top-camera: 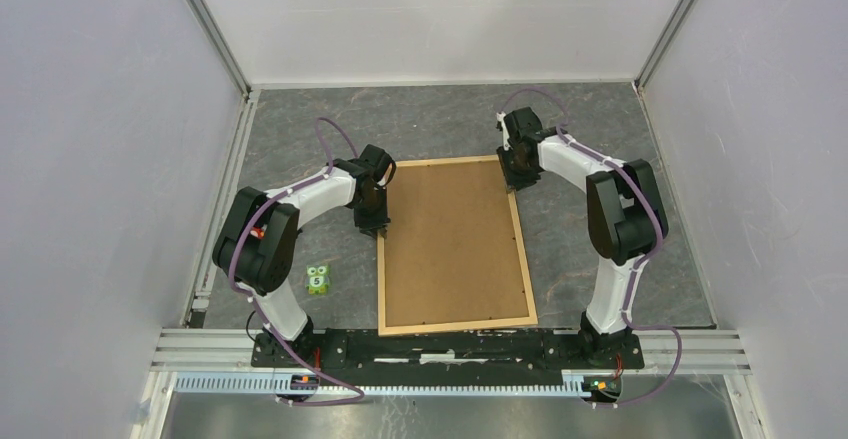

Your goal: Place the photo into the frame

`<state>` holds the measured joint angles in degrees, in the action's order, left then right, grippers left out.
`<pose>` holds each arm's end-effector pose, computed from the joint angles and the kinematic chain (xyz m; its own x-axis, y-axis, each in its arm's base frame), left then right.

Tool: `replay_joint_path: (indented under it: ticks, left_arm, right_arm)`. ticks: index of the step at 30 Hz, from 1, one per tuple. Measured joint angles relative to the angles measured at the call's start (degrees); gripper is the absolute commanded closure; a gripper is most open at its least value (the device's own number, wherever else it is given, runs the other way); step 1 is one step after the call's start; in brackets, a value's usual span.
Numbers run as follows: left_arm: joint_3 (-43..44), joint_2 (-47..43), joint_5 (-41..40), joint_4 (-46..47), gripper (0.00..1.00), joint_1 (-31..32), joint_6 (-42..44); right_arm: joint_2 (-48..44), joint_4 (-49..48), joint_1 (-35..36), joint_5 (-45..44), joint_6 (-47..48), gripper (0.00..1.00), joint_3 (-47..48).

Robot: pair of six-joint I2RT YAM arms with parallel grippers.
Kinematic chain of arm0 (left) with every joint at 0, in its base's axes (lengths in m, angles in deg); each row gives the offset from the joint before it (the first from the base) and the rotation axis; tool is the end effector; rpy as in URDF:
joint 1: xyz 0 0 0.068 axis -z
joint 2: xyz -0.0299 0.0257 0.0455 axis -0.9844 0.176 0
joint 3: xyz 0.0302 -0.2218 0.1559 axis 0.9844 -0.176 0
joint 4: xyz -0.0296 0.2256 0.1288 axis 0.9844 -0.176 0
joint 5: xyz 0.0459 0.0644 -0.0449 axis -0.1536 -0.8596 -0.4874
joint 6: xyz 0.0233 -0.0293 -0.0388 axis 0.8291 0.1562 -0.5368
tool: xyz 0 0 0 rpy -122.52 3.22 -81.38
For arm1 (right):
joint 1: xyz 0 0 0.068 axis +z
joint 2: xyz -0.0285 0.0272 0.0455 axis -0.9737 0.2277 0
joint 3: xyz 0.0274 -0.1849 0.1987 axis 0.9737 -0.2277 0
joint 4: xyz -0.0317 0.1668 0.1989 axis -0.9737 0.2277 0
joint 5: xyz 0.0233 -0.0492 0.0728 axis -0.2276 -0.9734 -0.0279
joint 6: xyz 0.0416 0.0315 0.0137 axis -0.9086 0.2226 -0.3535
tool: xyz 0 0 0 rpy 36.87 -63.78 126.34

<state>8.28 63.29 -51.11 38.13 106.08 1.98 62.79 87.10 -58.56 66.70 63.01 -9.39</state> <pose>0.2840 -0.1404 0.1630 -0.9820 -0.0652 -0.1773 -0.0443 0.9919 -0.1190 0.3762 0.1227 0.1707 -0.9136 -0.1404 -0.3817 -0.1588 0.9872 0.0169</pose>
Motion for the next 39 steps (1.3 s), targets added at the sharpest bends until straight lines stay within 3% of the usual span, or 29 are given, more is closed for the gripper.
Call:
replay_joint_path:
  ticks: [12, 19, 29, 39]
  left_arm:
    - [-0.17, -0.13, -0.44, 0.17, 0.78, 0.28, 0.02]
    - [-0.2, -0.17, -0.44, 0.17, 0.78, 0.28, 0.02]
    - [-0.17, -0.24, -0.85, 0.17, 0.78, 0.61, 0.02]
    - [-0.2, -0.26, -0.92, 0.2, 0.78, 0.66, 0.02]
  right_arm:
    - [-0.52, -3.54, -0.44, 2.03, -1.25, 0.59, -2.62]
    - [-1.49, -6.64, -5.11, 14.34, -3.69, 0.43, -4.74]
    - [-3.98, 2.54, -1.46, 4.04, -0.85, 0.56, 2.49]
    - [0.11, 6.47, 1.31, -1.14, -0.04, 0.59, 5.84]
